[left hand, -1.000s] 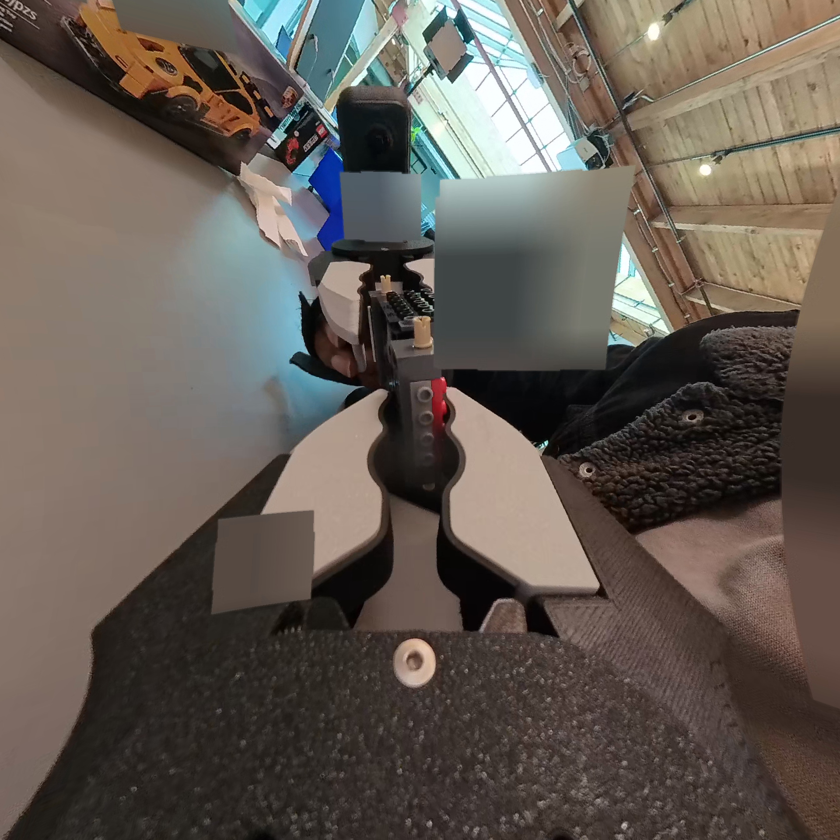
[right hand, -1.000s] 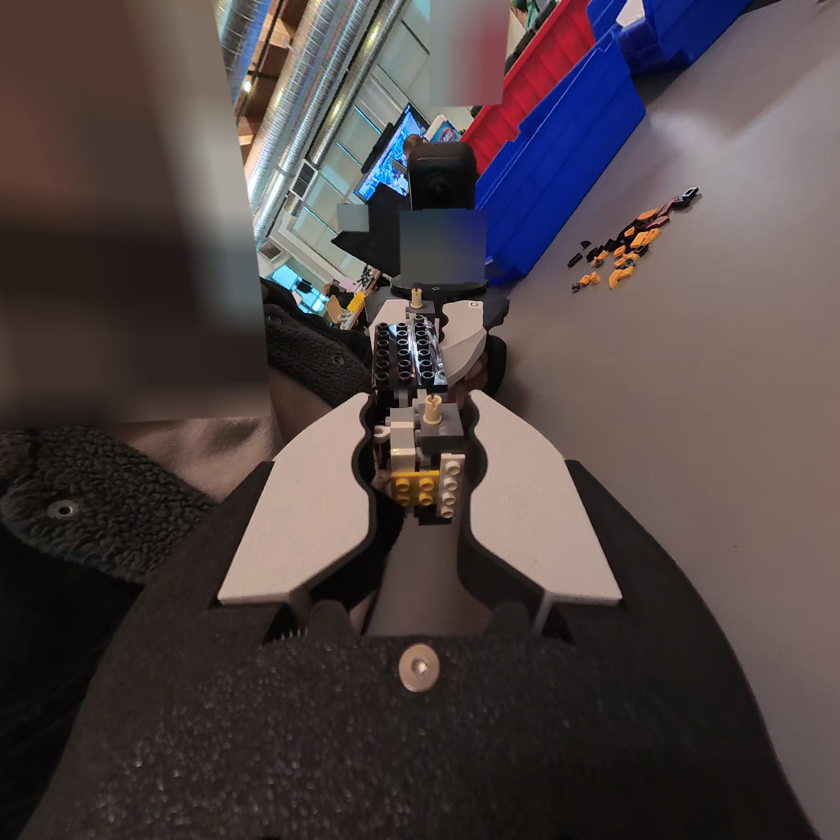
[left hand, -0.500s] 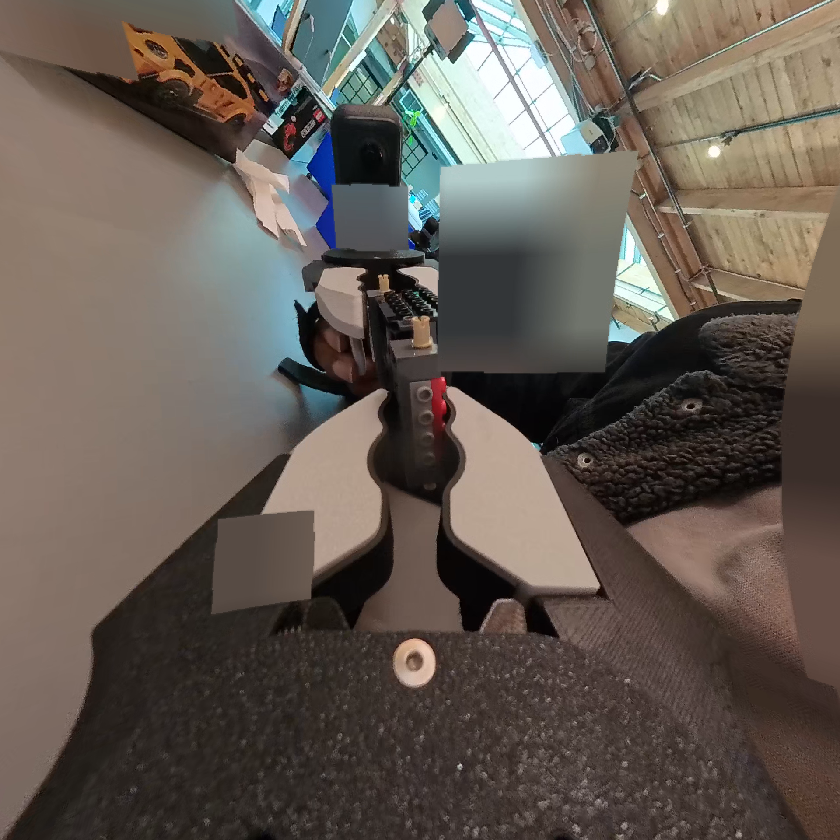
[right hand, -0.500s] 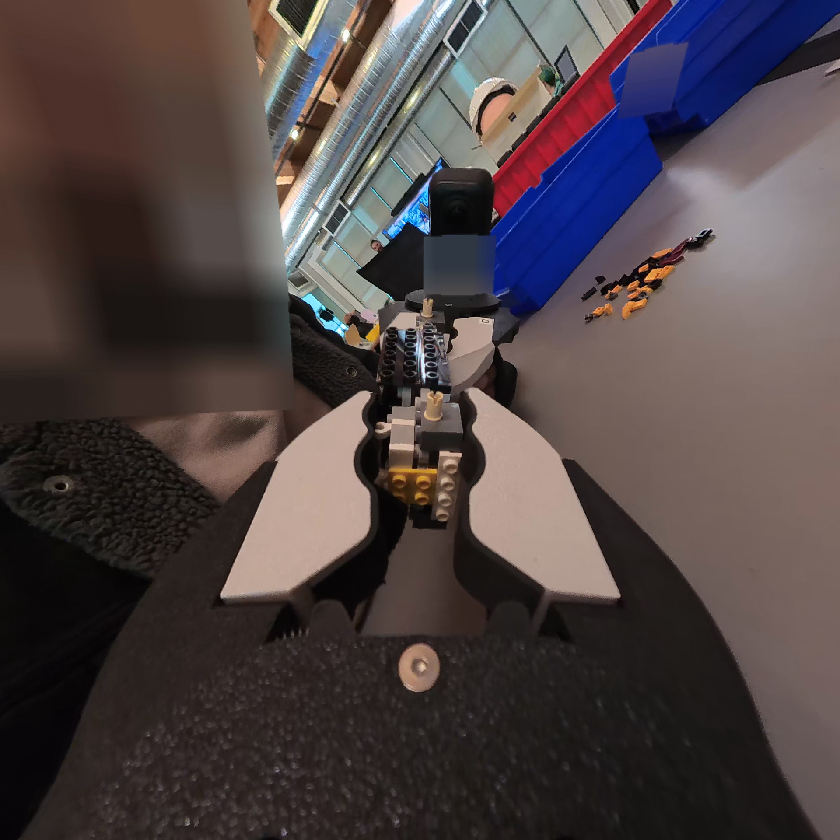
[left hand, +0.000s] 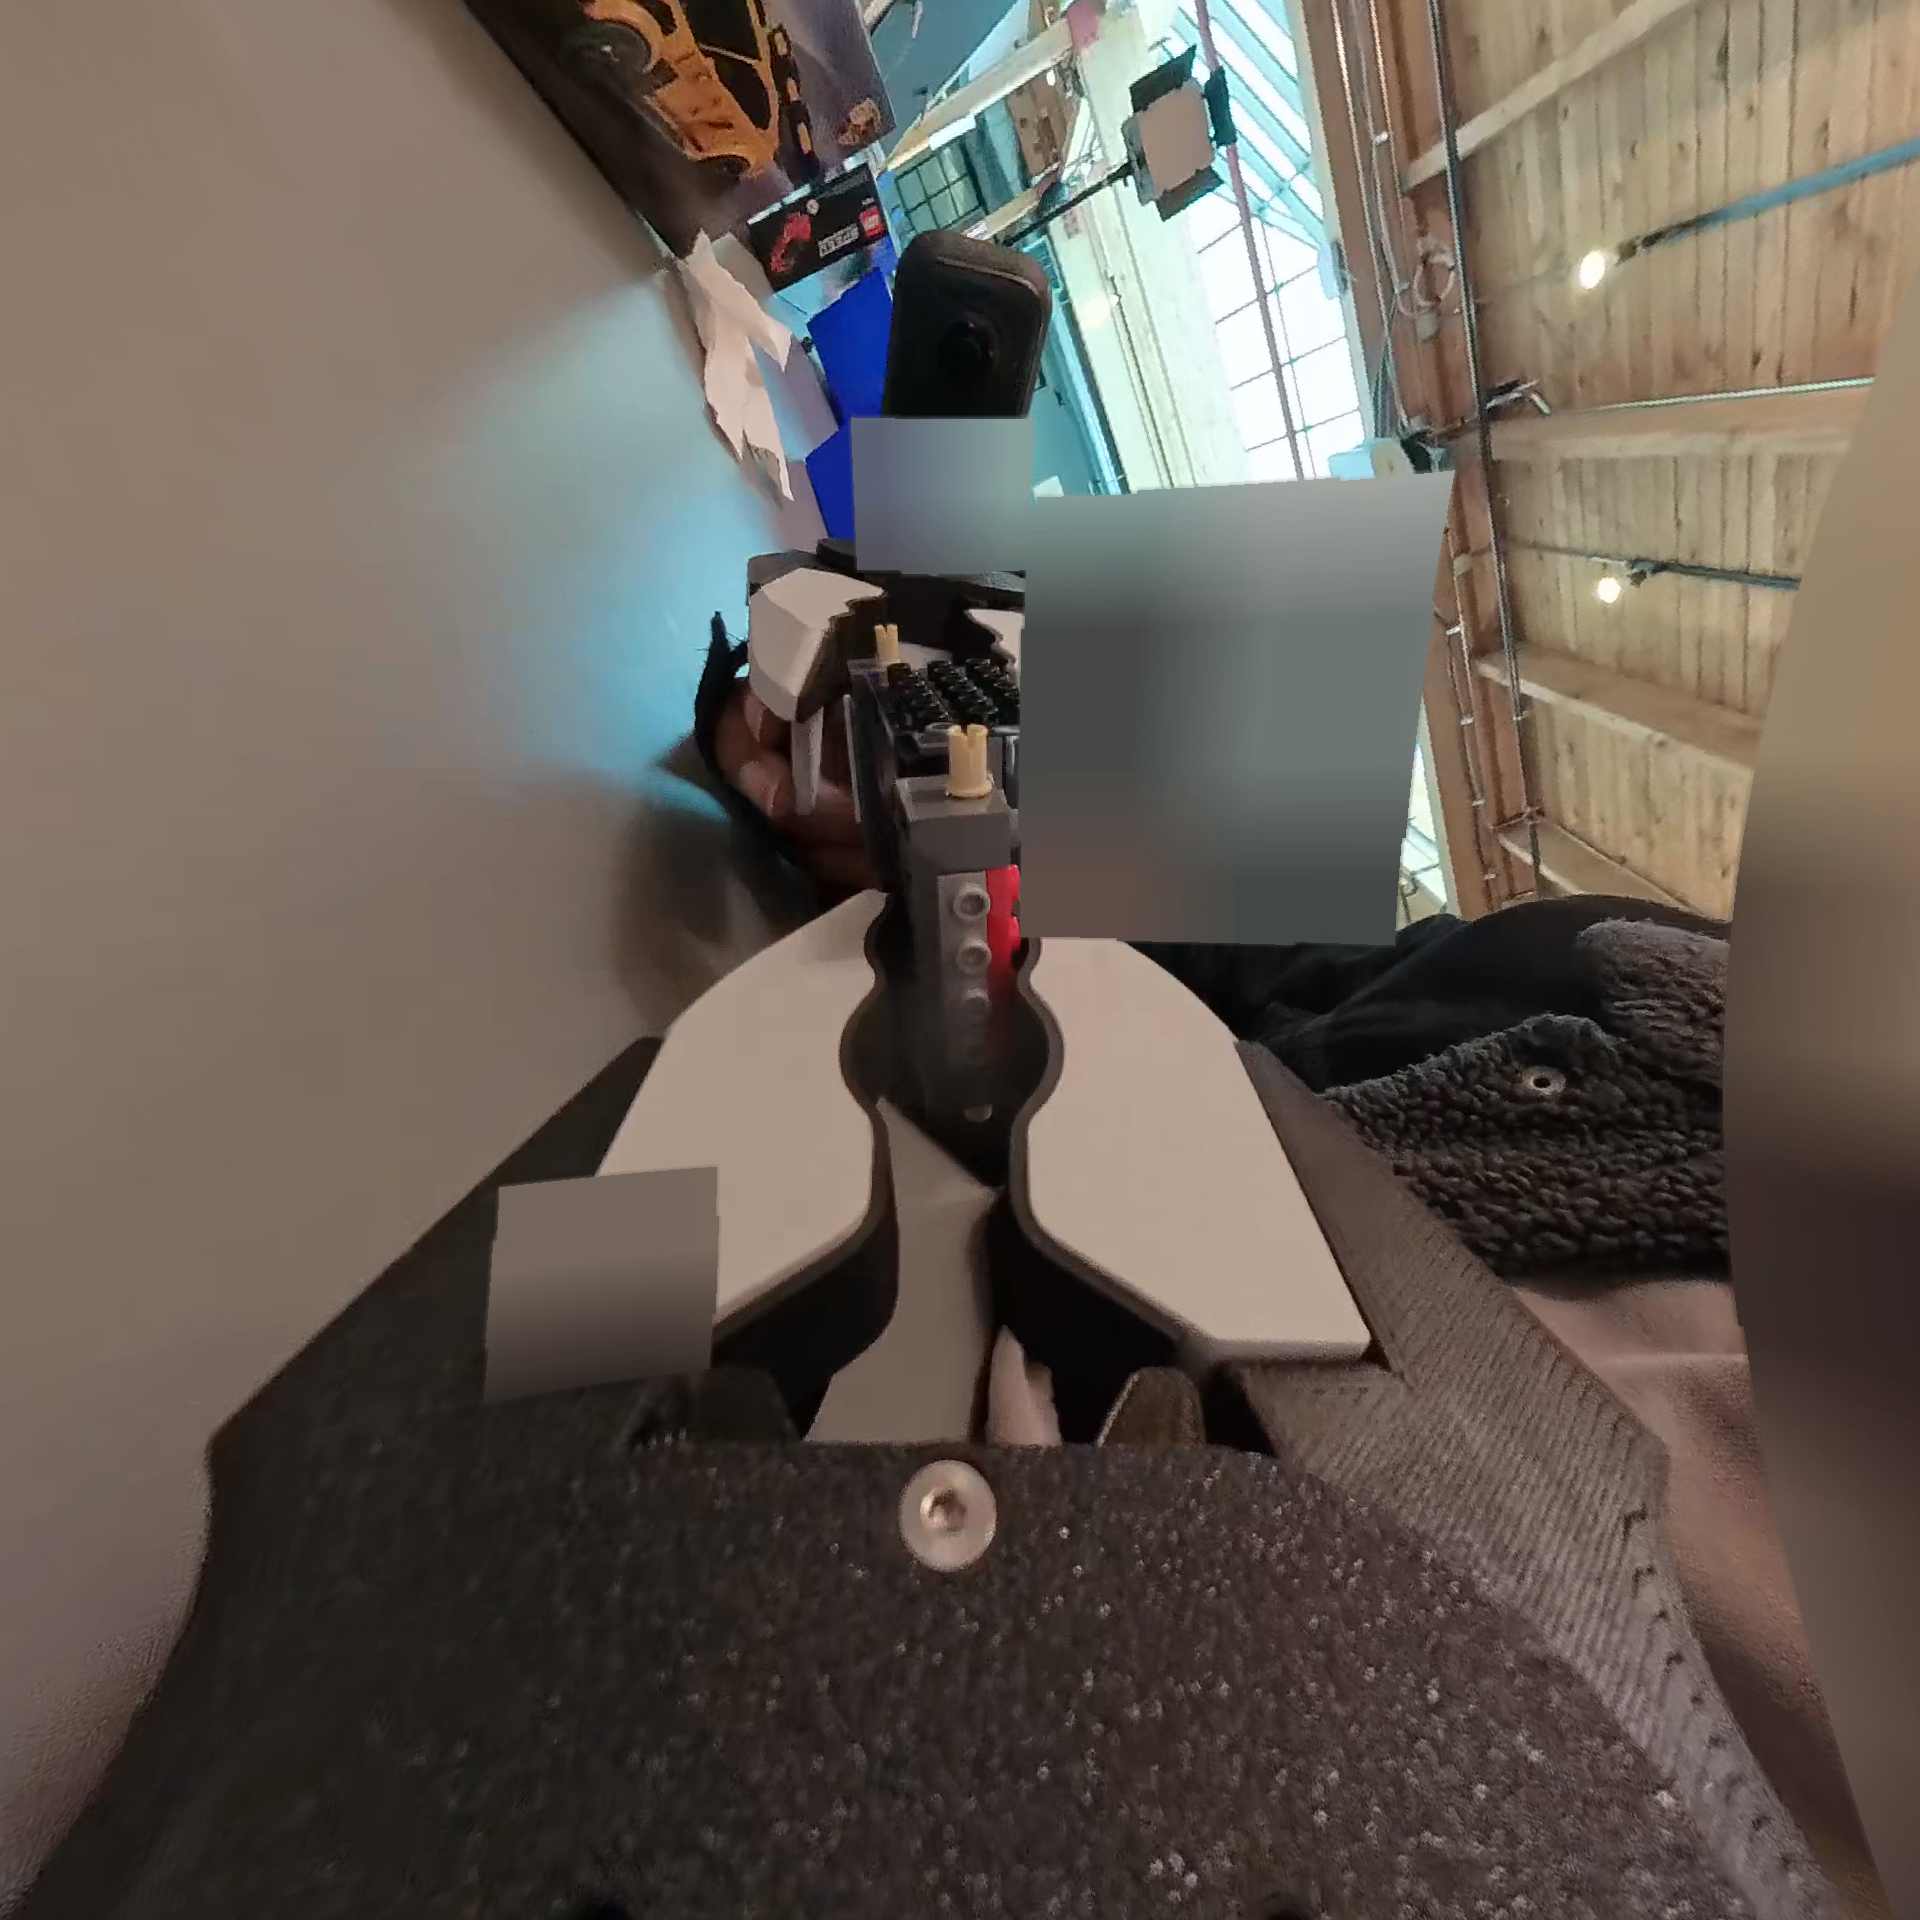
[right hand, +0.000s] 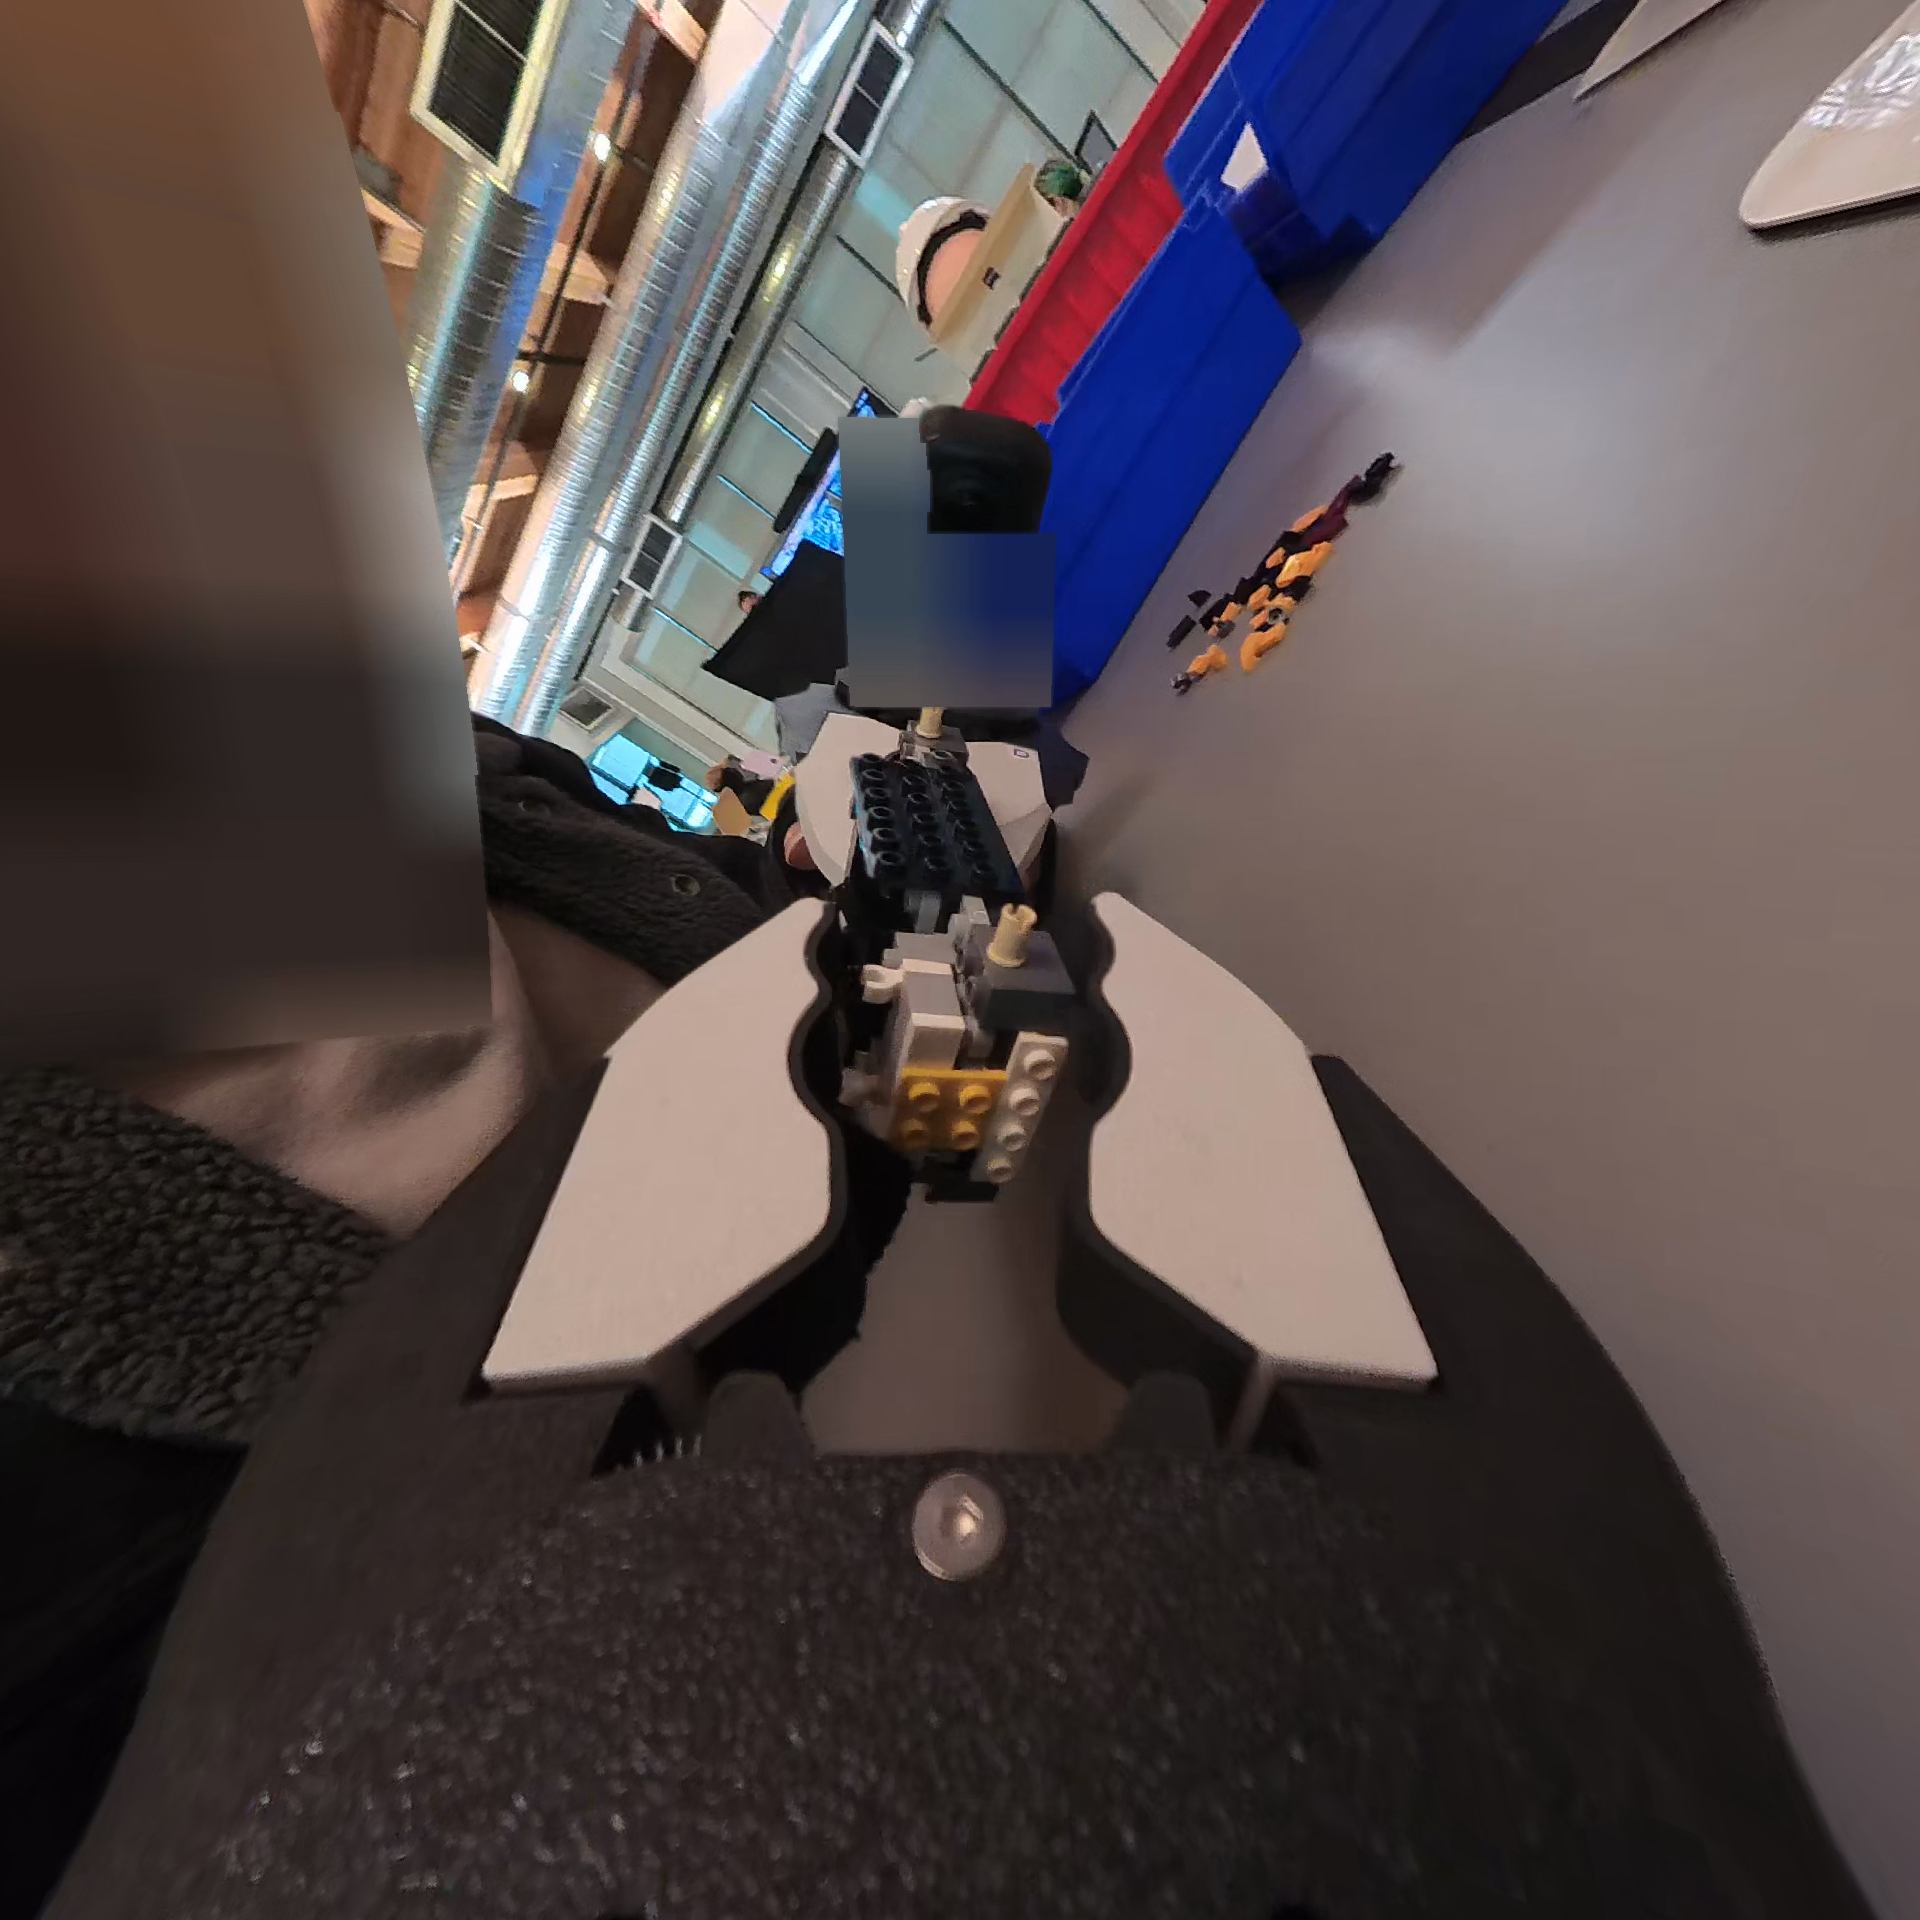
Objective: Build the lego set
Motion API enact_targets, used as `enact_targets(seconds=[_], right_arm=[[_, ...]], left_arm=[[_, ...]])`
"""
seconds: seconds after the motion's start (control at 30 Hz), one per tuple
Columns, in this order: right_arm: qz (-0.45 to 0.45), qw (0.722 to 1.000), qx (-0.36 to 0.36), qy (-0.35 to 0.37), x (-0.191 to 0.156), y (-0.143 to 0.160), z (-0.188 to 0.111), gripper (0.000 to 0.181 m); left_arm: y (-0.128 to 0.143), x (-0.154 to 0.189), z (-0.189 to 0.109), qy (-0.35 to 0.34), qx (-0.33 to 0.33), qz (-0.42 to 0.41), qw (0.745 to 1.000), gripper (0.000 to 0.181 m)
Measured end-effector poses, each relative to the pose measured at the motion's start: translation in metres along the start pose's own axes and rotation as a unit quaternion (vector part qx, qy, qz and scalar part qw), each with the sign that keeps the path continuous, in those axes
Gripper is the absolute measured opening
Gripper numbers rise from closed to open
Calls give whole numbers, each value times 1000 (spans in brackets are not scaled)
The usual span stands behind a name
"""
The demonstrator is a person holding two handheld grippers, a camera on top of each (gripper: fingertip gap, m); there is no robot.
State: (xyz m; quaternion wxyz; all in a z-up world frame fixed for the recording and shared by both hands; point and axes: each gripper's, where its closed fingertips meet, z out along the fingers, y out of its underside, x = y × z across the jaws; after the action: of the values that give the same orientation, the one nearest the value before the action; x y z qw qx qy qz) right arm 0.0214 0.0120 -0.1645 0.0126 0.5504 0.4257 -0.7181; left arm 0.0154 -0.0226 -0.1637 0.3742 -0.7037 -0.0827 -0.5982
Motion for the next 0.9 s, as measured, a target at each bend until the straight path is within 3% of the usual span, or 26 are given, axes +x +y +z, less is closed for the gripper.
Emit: enact_targets(seconds=[0.5,0.9], right_arm=[[4,1000,-15,25,4,-1,2,45],[-43,998,-25,-24,-19,-2,1,34]], left_arm=[[2,-2,1,-6,-4,3,1000,17],[3,15,1,16,-12,70,997,18]])
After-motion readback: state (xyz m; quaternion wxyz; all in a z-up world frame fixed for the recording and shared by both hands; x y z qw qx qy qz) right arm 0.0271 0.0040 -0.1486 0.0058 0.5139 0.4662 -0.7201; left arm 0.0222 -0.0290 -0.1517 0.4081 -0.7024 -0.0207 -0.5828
